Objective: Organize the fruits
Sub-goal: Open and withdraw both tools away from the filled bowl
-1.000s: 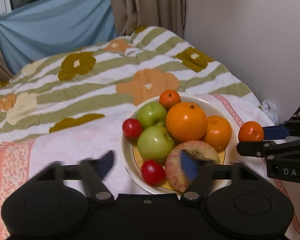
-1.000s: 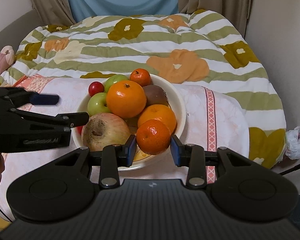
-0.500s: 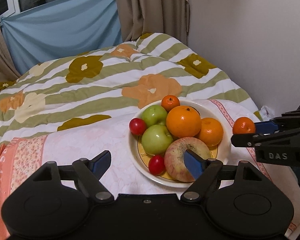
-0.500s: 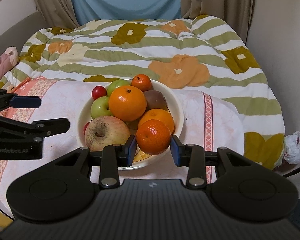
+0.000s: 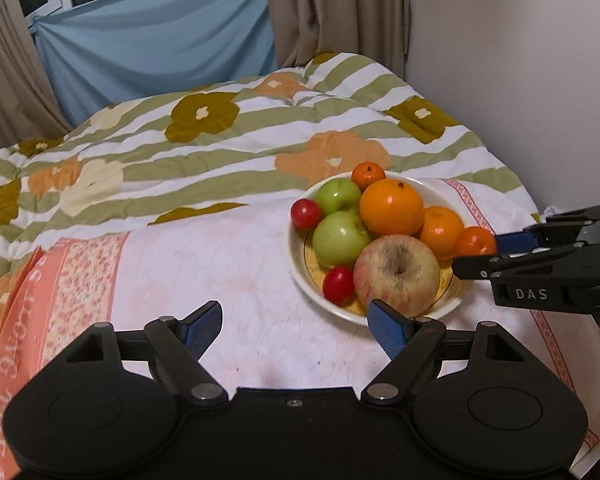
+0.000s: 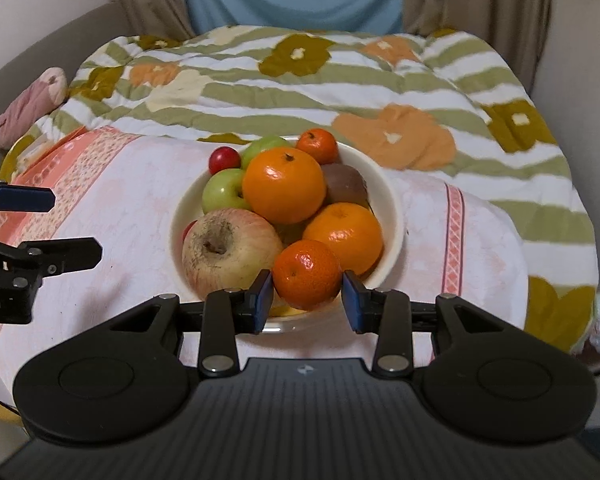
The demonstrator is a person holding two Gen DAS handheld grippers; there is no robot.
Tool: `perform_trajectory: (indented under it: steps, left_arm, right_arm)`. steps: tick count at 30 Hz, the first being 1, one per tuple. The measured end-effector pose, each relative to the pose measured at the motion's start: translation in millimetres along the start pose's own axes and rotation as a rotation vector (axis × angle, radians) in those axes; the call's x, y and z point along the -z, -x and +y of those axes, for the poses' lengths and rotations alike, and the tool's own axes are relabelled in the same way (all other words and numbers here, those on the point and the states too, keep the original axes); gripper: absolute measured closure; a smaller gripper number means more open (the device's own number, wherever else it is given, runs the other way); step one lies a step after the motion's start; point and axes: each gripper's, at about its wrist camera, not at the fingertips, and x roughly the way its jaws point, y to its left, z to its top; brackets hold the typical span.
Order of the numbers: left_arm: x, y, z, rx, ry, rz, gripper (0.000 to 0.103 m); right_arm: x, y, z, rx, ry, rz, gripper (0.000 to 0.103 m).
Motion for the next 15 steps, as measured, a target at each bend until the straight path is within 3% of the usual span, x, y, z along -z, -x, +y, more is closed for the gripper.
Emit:
perform_trajectory:
  steps: [2, 5, 15]
  left_arm:
    - [3.0, 3.1, 1.1, 0.001, 0.005, 0.001, 0.019]
    - [4.8, 9.3, 4.3, 0.007, 0.012, -0.006, 0.019]
    - [5.5, 54.8, 19.3, 0.052, 0.005, -0.108, 0.020]
  right_arm:
    - [0.5, -0.4, 2.8, 0.023, 0.018, -0.007, 0.022]
    - [1.5, 7.5, 5.6, 0.052, 0.007, -0.028, 0.016]
    - [-4.0, 79.0, 32.8, 0.143, -0.037, -0.128, 0.015]
